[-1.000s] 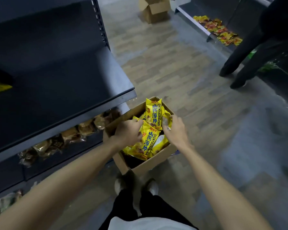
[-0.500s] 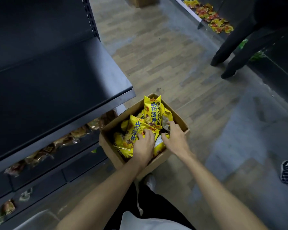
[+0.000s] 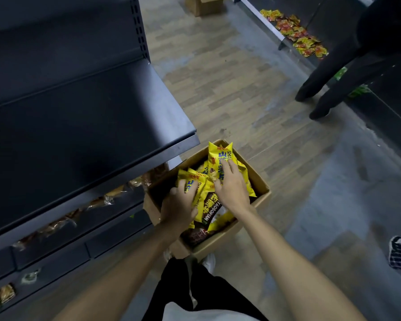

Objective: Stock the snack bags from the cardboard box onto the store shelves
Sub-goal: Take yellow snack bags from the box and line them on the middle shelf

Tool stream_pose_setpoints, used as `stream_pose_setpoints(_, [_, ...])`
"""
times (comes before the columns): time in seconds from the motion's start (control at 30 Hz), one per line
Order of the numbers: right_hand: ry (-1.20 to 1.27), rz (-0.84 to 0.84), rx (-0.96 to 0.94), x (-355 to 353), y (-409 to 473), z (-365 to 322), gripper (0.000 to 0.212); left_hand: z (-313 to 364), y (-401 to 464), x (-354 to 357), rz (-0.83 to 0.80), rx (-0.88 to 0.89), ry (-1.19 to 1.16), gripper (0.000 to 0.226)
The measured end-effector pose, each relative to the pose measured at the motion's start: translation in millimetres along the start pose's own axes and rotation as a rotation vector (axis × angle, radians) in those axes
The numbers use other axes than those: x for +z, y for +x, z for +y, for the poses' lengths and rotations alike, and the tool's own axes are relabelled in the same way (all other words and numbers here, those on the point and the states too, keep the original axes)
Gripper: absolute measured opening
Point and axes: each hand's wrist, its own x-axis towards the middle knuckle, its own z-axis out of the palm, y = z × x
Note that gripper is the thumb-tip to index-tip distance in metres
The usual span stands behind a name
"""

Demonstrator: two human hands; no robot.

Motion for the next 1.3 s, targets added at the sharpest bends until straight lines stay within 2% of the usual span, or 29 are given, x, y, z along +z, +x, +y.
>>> stream_pose_setpoints(0.1, [-0.087,-0.024,0.066,12.1,14.0,-12.2,0.072,-2.4,2.0,1.3,0.039,-0.043,-0.058,0.073])
stream_pose_setpoints(0.23, [-0.078,-0.045,0.129,31.0,29.5,-10.3,0.069,-1.6,10.6,25.9,0.060,0.004,-0.100,0.070])
stream_pose_setpoints(0.4, [-0.128,-0.087,0.135,42.4,40.9,-6.0,0.067,-8.8,16.9,43.0,0.021,-0.022,-0.031,0.087])
stream_pose_setpoints(0.57, [-0.044,-0.098,0.179,38.4,47.5,-7.3,0.063,-9.8,23.3,42.2,-0.033,-0.041,-0.029,0.102])
stream_pose_setpoints(0.67, [0.027,-0.115,0.179,31.6,52.8,-5.0,0.062,-8.4,25.4,40.9,-0.020,-0.056,-0.055,0.096])
stream_pose_setpoints(0.77, [0.060,-0.130,0.140,21.8,53.4,-3.5,0.062,-9.3,24.7,37.5,0.031,-0.048,-0.124,0.085])
stream_pose_setpoints(0.93, [0.001,-0.049,-0.004,0.1,33.1,-1.2,0.060,-3.8,11.0,25.9,0.093,-0.018,-0.181,0.081])
stream_pose_setpoints(1.3, [-0.052,0.096,-0.158,-43.9,-5.2,0.3,0.058,28.1,-25.8,-18.8,0.202,-0.137,-0.226,0.069])
